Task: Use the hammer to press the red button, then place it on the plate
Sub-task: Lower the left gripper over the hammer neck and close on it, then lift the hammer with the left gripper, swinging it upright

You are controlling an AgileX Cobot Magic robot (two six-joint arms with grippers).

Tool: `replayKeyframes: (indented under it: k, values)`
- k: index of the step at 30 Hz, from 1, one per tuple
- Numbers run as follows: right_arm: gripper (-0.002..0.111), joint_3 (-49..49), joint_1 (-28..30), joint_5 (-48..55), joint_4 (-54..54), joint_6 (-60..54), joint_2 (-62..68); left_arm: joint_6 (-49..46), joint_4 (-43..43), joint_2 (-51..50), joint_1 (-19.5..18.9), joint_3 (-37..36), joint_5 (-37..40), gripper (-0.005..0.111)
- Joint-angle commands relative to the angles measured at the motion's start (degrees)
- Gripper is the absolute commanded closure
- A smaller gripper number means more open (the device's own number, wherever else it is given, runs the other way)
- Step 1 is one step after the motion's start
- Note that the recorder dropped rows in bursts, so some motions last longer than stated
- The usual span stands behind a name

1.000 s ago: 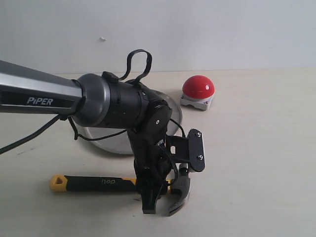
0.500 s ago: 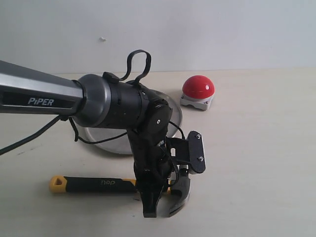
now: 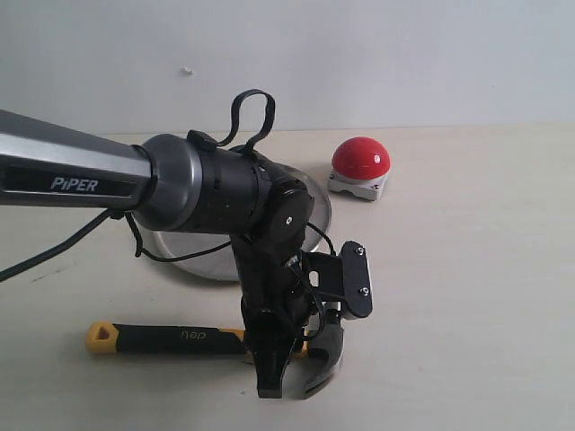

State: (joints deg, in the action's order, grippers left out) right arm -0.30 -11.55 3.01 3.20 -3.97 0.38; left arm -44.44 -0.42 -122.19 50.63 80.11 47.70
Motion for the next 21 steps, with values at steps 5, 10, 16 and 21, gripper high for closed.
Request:
replayKeyframes:
  k: [5,10,16,21]
  values:
    - [0.045,0.3,-0.13,-0.74,-0.14,-0.41,-0.38,-0.3,-0.92,-0.4,0.24,0.0,1.7,0.107]
    - [0.045,0.3,-0.13,-0.74,-0.33,-0.41,-0.38,2.28,-1.98,1.24,0.28,2.84,7.83,0.107]
    - [0.045,0.3,-0.13,-0.74,-0.33,-0.41,-0.38,7.42,-4.48,4.85,0.28,8.73,15.27,0.107]
    - [0.045,0.3,-0.13,-0.74,-0.33,-0.41,-0.38,7.62,-13.11,8.04,0.1,11.04,18.86,0.107]
